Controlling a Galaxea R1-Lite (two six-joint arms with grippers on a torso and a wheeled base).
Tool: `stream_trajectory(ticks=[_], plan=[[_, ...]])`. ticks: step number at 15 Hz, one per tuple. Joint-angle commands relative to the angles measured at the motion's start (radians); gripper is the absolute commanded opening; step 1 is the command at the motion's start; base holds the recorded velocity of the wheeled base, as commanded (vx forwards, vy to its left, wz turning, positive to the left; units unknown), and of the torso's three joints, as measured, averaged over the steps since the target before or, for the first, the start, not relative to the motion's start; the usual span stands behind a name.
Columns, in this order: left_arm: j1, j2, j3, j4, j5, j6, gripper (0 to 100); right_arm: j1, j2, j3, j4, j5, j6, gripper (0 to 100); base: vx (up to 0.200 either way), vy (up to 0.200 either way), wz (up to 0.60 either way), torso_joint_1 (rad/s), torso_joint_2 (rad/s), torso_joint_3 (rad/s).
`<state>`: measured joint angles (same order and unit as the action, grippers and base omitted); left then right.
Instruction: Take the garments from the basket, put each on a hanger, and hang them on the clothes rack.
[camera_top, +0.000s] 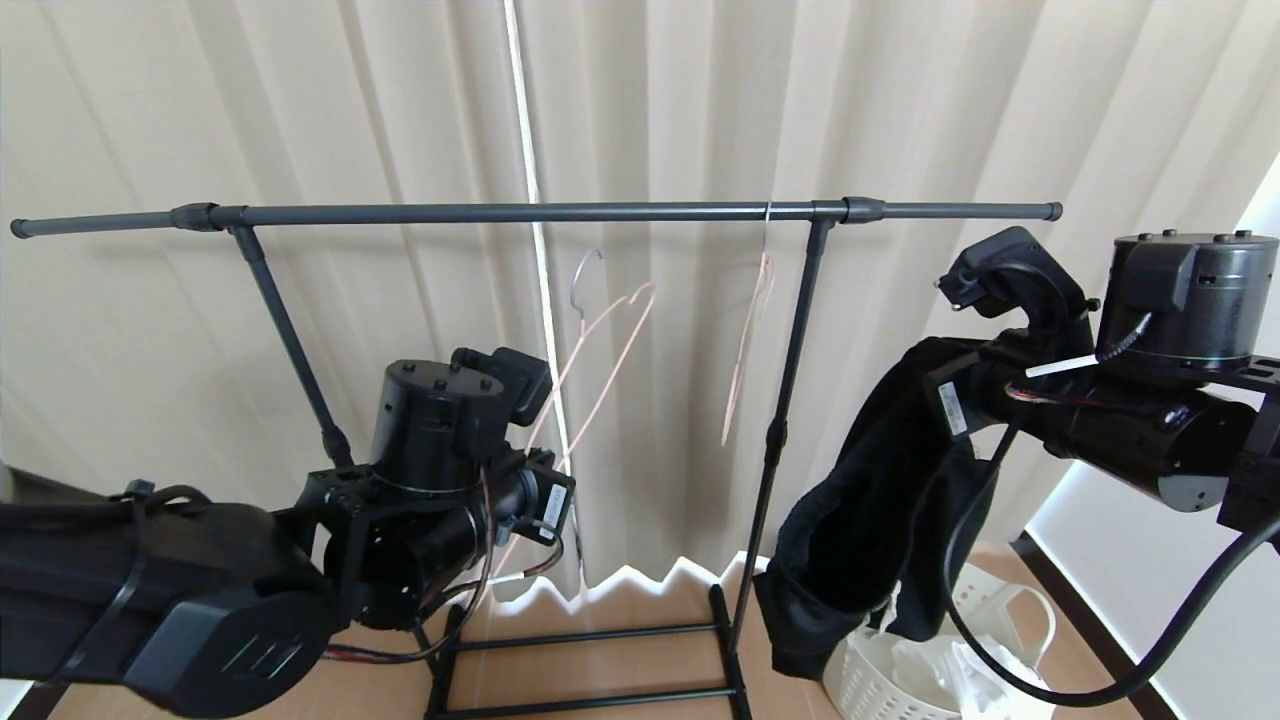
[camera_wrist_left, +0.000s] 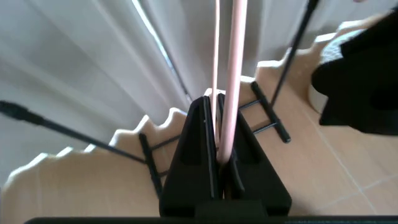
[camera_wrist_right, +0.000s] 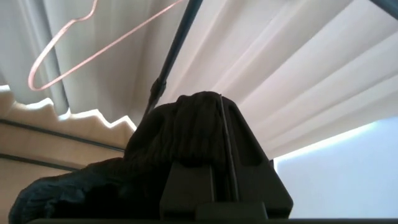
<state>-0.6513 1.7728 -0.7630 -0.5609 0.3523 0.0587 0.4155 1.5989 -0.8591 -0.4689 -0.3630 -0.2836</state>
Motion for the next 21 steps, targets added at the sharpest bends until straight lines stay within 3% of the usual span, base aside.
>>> stream_trajectory(ticks=[1, 4, 6, 9, 10, 11, 13, 16, 21], plan=[[0.002, -0.065, 0.114, -0.105, -0.107, 0.026, 0, 0.0, -0.013, -0.001, 0.0, -0.002, 0.0, 0, 0.0, 0.0, 0.0, 0.0, 0.0, 0.0], [0.021, -0.085, 0.172, -0.228, -0.207, 0.062, 0, -0.001, -0.016, -0.003, -0.014, -0.016, 0.0, 0, 0.0, 0.0, 0.0, 0.0, 0.0, 0.0], [0.027, -0.116, 0.243, -0.33, -0.317, 0.099, 0, -0.001, 0.001, -0.02, -0.014, -0.062, 0.0, 0, 0.0, 0.0, 0.0, 0.0, 0.0, 0.0], [0.039, -0.17, 0.34, -0.349, -0.457, 0.168, 0, -0.004, 0.039, -0.055, -0.016, -0.142, 0.001, 0, 0.0, 0.0, 0.0, 0.0, 0.0, 0.0], [0.039, -0.17, 0.34, -0.349, -0.457, 0.168, 0, -0.004, 0.039, -0.055, -0.016, -0.142, 0.001, 0, 0.0, 0.0, 0.0, 0.0, 0.0, 0.0], [0.039, -0.19, 0.407, -0.349, -0.532, 0.253, 0, -0.006, 0.076, -0.089, -0.016, -0.198, 0.014, 0, 0.0, 0.0, 0.0, 0.0, 0.0, 0.0], [0.036, -0.191, 0.441, -0.349, -0.564, 0.299, 0, -0.006, 0.115, -0.113, -0.04, -0.246, 0.04, 0, 0.0, 0.0, 0.0, 0.0, 0.0, 0.0], [0.033, -0.182, 0.438, -0.344, -0.599, 0.296, 0, -0.006, 0.144, -0.118, -0.085, -0.263, 0.04, 0, 0.0, 0.0, 0.0, 0.0, 0.0, 0.0], [0.002, -0.09, 0.372, -0.346, -0.592, 0.263, 0, 0.003, 0.133, -0.116, -0.094, -0.261, 0.055, 0, 0.0, 0.0, 0.0, 0.0, 0.0, 0.0]])
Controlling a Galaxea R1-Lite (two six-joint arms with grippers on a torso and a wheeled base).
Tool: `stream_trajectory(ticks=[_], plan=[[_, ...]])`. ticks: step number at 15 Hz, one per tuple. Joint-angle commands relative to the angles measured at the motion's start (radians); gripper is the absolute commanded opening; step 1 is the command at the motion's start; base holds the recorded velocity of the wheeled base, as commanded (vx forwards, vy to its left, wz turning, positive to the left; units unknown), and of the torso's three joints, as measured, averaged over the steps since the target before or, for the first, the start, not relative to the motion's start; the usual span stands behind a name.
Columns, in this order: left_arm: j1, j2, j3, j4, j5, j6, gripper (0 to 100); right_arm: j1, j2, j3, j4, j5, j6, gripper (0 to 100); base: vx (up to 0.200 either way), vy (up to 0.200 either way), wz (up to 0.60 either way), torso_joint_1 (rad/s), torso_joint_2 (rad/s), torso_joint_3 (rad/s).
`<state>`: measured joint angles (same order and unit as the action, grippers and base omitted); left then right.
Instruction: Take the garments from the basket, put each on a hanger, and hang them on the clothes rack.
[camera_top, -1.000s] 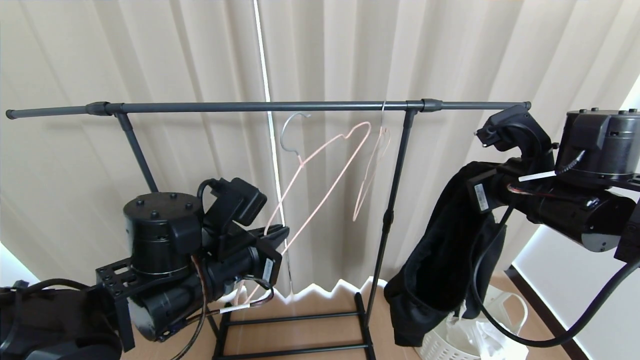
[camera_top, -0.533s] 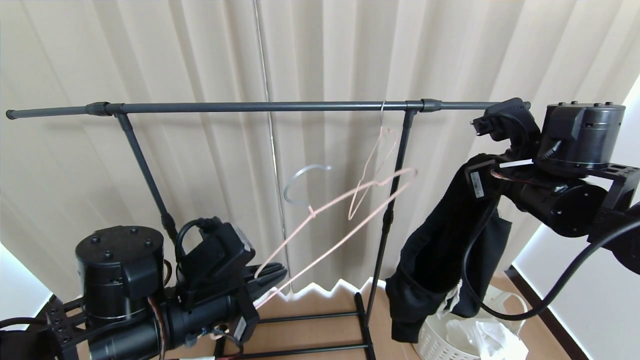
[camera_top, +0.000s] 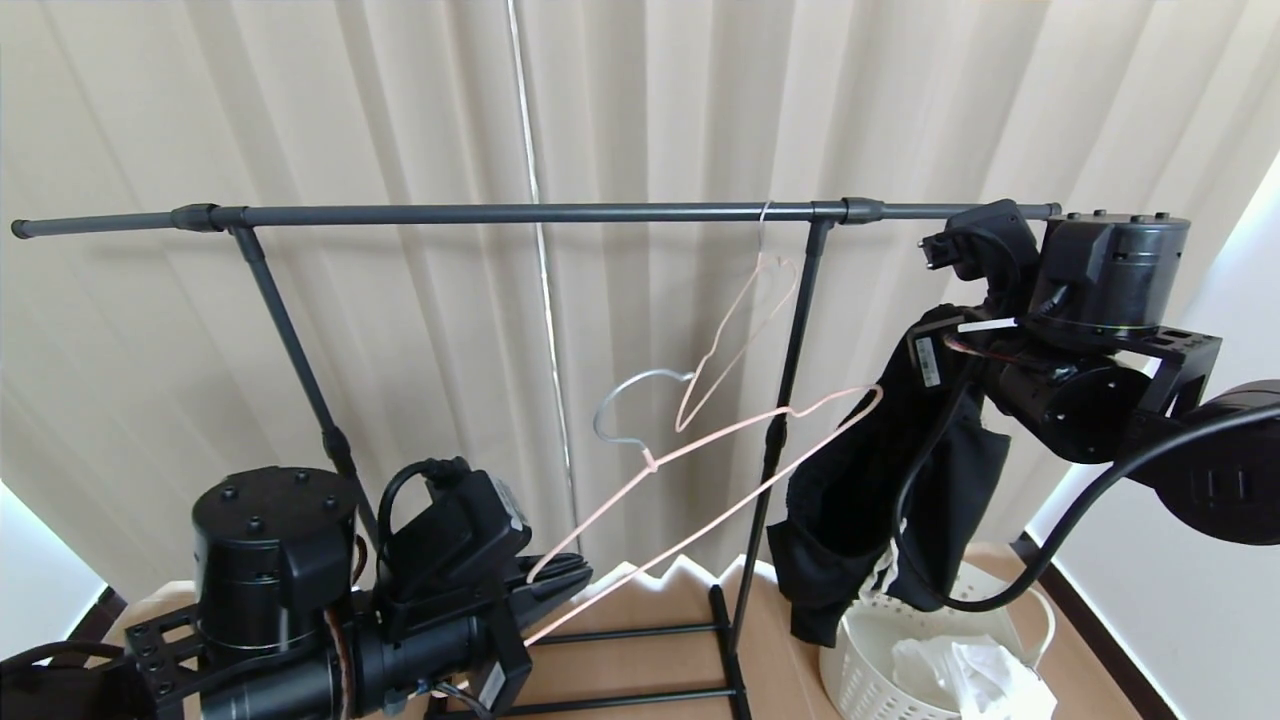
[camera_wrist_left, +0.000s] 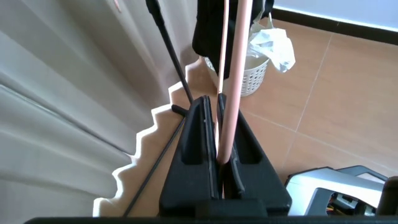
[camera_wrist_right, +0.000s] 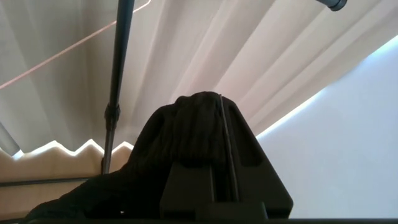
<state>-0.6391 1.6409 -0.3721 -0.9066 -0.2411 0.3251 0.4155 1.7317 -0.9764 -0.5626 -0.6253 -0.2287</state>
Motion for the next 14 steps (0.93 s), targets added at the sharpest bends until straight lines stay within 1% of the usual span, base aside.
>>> stream_trajectory(ticks=[1, 4, 6, 7, 9, 12, 14], plan=[[-0.017, 0.054, -0.031, 0.0, 0.005, -0.011, 0, 0.003, -0.001, 0.002, 0.0, -0.001, 0.002, 0, 0.0, 0.0, 0.0, 0.0, 0.0, 0.0], [-0.031, 0.089, -0.062, 0.002, 0.017, -0.012, 0, 0.025, -0.003, 0.005, 0.0, 0.001, 0.005, 0, 0.0, 0.0, 0.0, 0.0, 0.0, 0.0], [-0.047, 0.123, -0.094, 0.0, 0.085, -0.014, 0, 0.058, -0.003, 0.013, 0.0, -0.001, 0.011, 0, 0.0, 0.0, 0.0, 0.0, 0.0, 0.0], [-0.051, 0.134, -0.108, 0.0, 0.103, -0.029, 0, 0.077, -0.008, 0.018, 0.0, -0.001, 0.014, 0, 0.0, 0.0, 0.0, 0.0, 0.0, 0.0], [-0.057, 0.139, -0.14, 0.002, 0.108, -0.081, 0, 0.106, -0.009, 0.025, 0.001, -0.001, 0.031, 0, 0.0, 0.0, 0.0, 0.0, 0.0, 0.0], [-0.059, 0.14, -0.149, 0.002, 0.108, -0.084, 0, 0.124, -0.009, 0.027, 0.001, -0.001, 0.037, 0, 0.0, 0.0, 0.0, 0.0, 0.0, 0.0], [-0.059, 0.14, -0.162, 0.002, 0.108, -0.087, 0, 0.172, -0.011, 0.028, 0.003, -0.005, 0.066, 0, 0.0, 0.0, 0.0, 0.0, 0.0, 0.0]])
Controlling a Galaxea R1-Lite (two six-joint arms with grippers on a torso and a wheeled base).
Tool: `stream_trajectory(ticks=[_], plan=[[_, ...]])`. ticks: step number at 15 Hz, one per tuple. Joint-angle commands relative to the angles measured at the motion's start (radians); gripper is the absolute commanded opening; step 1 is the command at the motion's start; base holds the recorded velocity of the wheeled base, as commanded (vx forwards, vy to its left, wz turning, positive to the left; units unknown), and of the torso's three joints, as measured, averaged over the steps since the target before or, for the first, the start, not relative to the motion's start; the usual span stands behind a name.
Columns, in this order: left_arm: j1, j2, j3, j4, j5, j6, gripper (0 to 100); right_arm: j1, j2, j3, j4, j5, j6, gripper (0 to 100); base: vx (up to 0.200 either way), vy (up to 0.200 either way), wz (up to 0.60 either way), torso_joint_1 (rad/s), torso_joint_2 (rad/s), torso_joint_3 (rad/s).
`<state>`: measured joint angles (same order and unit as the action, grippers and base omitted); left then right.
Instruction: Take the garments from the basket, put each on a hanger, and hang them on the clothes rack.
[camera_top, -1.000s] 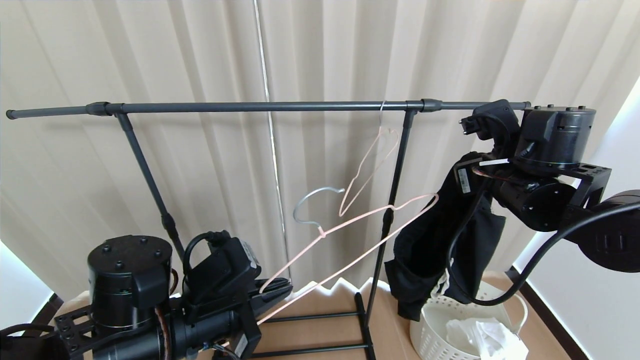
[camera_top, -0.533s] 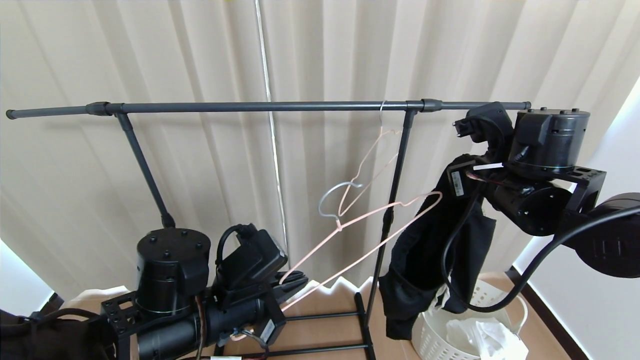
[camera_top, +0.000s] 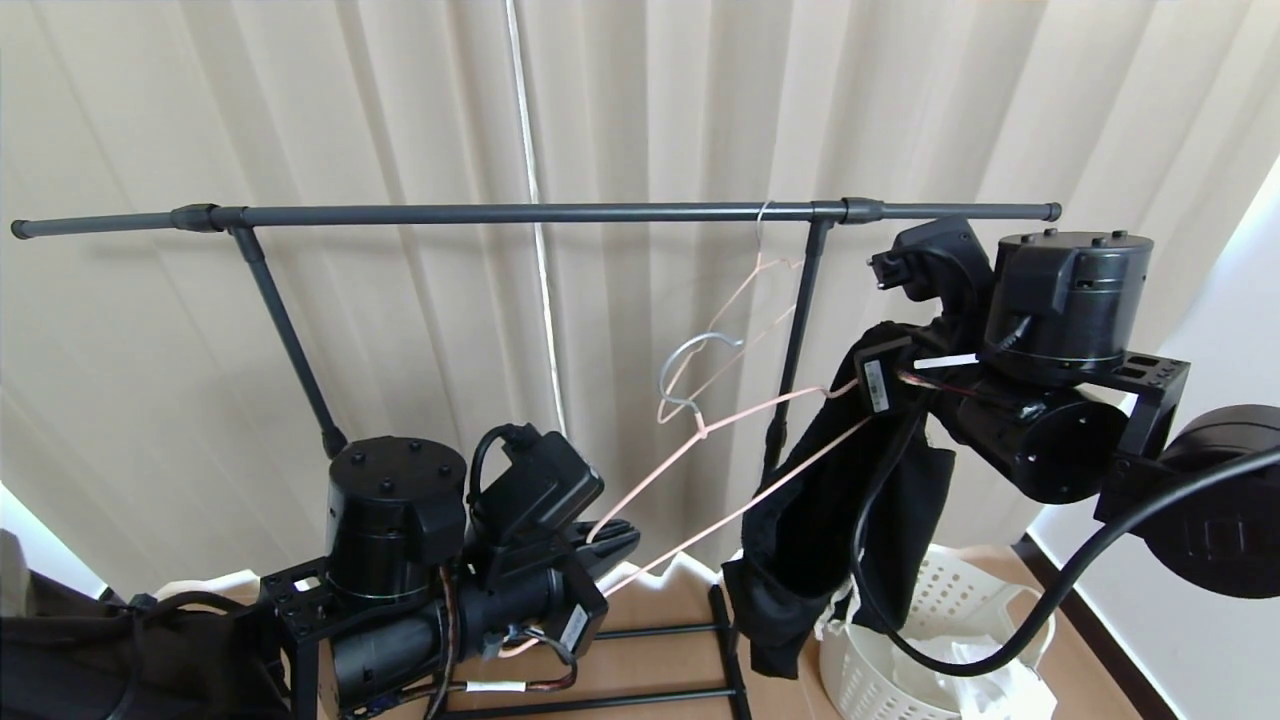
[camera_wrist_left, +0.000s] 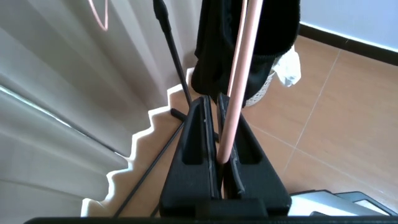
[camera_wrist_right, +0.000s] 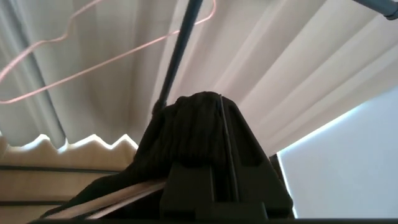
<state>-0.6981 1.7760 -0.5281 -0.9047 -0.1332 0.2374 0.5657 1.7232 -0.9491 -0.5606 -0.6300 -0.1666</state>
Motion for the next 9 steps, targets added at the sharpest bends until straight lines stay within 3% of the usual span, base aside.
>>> stream_trajectory(ticks=[1, 2, 9], plan=[[0.0, 0.005, -0.009, 0.0, 0.0, 0.0, 0, 0.029, -0.002, 0.003, 0.001, -0.007, 0.006, 0, 0.0, 0.0, 0.0, 0.0, 0.0, 0.0], [0.0, 0.005, -0.013, 0.0, 0.0, 0.0, 0, 0.066, -0.001, 0.007, -0.001, -0.036, 0.009, 0, 0.0, 0.0, 0.0, 0.0, 0.0, 0.0], [0.0, 0.017, -0.015, -0.002, 0.001, 0.0, 0, 0.229, -0.011, 0.009, 0.001, -0.056, 0.078, 0, 0.0, 0.0, 0.0, 0.0, 0.0, 0.0]])
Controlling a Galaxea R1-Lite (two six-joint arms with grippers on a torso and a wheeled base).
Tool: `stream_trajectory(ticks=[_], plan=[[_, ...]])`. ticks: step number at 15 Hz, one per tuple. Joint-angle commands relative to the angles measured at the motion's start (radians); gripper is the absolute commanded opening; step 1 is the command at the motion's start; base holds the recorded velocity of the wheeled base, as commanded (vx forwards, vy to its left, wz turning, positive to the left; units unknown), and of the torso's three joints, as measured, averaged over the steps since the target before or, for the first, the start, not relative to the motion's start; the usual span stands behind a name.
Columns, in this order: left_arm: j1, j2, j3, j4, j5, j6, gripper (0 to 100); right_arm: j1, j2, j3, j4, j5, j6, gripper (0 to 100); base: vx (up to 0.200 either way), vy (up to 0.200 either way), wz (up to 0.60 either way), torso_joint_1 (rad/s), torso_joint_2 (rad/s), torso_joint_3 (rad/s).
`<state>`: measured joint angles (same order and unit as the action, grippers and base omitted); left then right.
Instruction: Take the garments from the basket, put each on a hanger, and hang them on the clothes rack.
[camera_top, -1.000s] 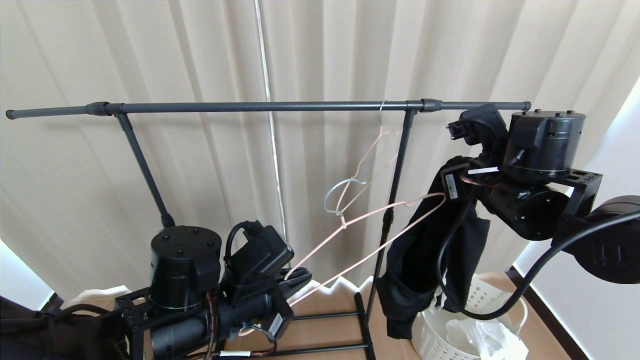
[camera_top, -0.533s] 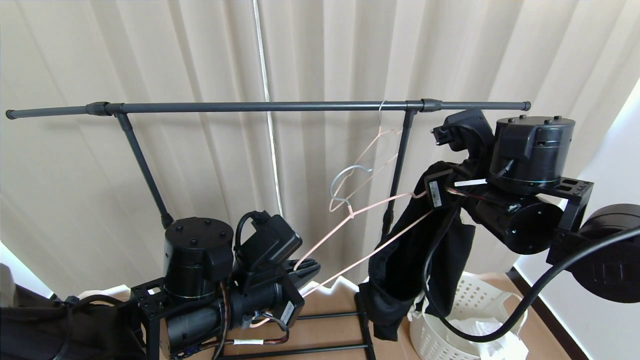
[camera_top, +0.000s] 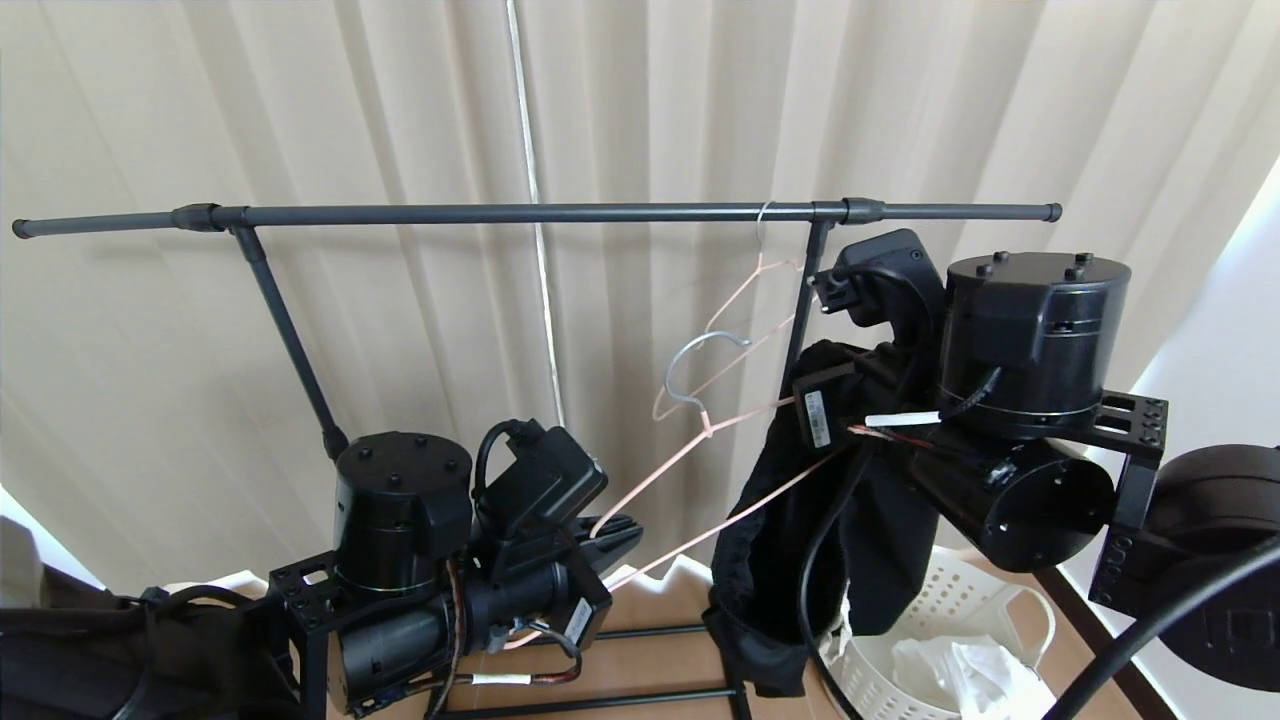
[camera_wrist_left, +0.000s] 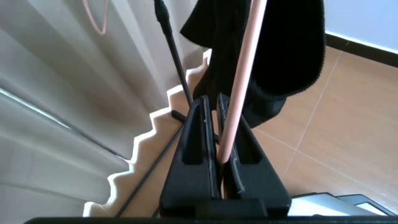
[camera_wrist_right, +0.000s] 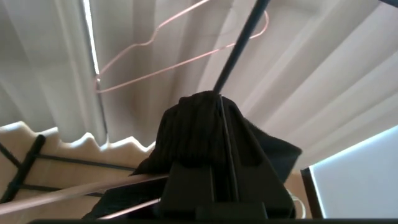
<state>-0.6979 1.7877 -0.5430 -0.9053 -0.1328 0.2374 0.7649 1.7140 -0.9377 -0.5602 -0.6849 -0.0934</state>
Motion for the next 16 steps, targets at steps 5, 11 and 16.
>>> stream_trajectory(ticks=[5, 11, 16], plan=[[0.0, 0.021, -0.017, -0.001, 0.002, 0.0, 0, 0.122, 0.006, -0.009, -0.001, -0.019, 0.047, 0, 0.0, 0.0, 0.0, 0.0, 0.0, 0.0], [0.0, 0.026, -0.015, -0.004, 0.01, -0.021, 0, 0.205, -0.008, -0.027, -0.023, -0.068, 0.095, 0, 0.0, 0.0, 0.0, 0.0, 0.0, 0.0], [0.0, 0.021, -0.011, -0.007, 0.01, -0.021, 0, 0.168, -0.007, -0.023, -0.046, -0.07, 0.095, 100, 0.0, 0.0, 0.0, 0.0, 0.0, 0.0]])
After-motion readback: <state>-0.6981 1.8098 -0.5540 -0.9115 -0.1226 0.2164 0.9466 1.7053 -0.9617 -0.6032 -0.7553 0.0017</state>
